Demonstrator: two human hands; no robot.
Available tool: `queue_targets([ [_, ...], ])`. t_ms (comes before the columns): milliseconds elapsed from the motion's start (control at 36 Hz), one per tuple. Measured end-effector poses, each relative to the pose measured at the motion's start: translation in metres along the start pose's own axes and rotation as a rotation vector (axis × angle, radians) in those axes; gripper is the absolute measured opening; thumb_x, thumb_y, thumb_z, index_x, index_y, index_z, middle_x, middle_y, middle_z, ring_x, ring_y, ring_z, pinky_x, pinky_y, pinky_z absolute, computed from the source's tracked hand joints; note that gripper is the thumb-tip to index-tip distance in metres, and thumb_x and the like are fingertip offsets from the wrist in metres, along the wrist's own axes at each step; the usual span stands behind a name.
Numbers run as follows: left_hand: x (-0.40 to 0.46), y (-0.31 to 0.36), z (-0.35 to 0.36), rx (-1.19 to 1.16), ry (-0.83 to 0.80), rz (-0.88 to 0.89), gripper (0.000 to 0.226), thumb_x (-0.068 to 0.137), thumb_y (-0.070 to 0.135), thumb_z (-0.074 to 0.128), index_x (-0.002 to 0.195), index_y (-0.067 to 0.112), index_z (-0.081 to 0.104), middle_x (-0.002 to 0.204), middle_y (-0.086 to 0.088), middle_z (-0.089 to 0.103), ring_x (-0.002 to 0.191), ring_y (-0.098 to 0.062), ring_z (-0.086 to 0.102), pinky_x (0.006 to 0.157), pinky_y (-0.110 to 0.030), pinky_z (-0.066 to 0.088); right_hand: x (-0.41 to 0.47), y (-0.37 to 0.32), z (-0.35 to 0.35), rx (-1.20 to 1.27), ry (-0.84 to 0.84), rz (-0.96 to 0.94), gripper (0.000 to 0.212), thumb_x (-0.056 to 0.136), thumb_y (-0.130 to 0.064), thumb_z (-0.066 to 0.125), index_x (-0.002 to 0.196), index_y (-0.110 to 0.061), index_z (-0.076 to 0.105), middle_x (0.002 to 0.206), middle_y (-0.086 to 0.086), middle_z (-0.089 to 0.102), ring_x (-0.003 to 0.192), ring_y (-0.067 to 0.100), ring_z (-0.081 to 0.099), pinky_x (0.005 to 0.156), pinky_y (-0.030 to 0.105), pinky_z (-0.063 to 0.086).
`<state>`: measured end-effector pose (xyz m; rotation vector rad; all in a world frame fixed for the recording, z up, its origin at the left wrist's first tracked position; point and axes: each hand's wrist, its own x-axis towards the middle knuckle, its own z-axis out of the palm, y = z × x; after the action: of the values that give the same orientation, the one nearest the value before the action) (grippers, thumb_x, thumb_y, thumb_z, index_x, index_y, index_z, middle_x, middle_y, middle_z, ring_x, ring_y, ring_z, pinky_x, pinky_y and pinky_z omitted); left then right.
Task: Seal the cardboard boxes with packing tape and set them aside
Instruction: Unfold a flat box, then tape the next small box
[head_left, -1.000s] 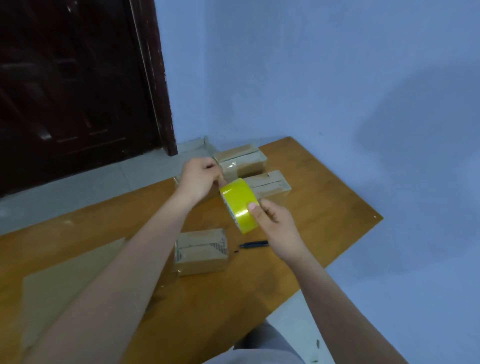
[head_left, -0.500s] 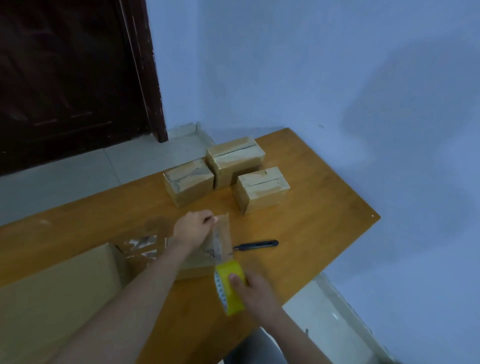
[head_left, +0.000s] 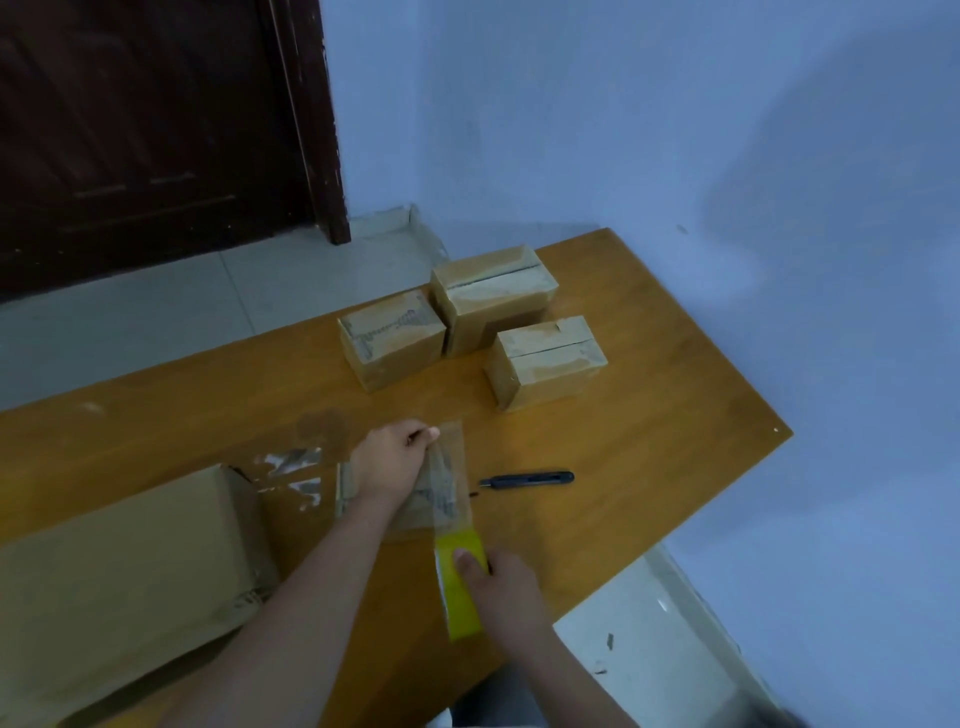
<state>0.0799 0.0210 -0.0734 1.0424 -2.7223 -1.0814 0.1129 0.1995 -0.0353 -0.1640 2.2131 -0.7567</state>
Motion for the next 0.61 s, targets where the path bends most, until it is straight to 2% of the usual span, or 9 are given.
queue_targets([
  [167, 0.0031, 0.0026, 0.0001, 0.024, 0.006, -0.02, 0.027, 0.096, 0.044, 0.05, 0.098, 0.028, 0.071, 0.098, 0.002, 0.07, 0.092, -0.019, 0.061, 0.057, -0.026, 0.03, 0.0045, -0.0015, -0.0028, 0.034, -0.01, 0.001, 0.035, 0.096, -0.041, 0.046, 0.073, -0.015, 0.045, 0.067, 0.002, 0.043, 0.06, 0.014, 0.043, 0.054, 0.026, 0.032],
  [250, 0.0029, 0.0019, 0.0019, 0.074, -0.025, -0.002, 0.028, 0.096, 0.046, 0.048, 0.095, 0.029, 0.07, 0.096, 0.002, 0.069, 0.089, -0.018, 0.061, 0.052, -0.022, 0.029, 0.0033, -0.0002, -0.0032, 0.026, -0.016, 0.003, 0.039, 0.098, -0.039, 0.045, 0.064, -0.019, 0.042, 0.062, -0.005, 0.043, 0.053, 0.007, 0.041, 0.047, 0.018, 0.031],
  [611, 0.0047, -0.0013, 0.0033, 0.041, -0.036, -0.006, 0.027, 0.095, 0.046, 0.05, 0.091, 0.027, 0.069, 0.086, 0.006, 0.063, 0.087, -0.017, 0.06, 0.06, -0.027, 0.039, -0.0003, 0.0027, -0.0012, 0.07, -0.002, -0.03, 0.035, 0.097, -0.04, 0.046, 0.072, -0.016, 0.049, 0.067, -0.001, 0.05, 0.062, 0.013, 0.049, 0.055, 0.025, 0.037],
])
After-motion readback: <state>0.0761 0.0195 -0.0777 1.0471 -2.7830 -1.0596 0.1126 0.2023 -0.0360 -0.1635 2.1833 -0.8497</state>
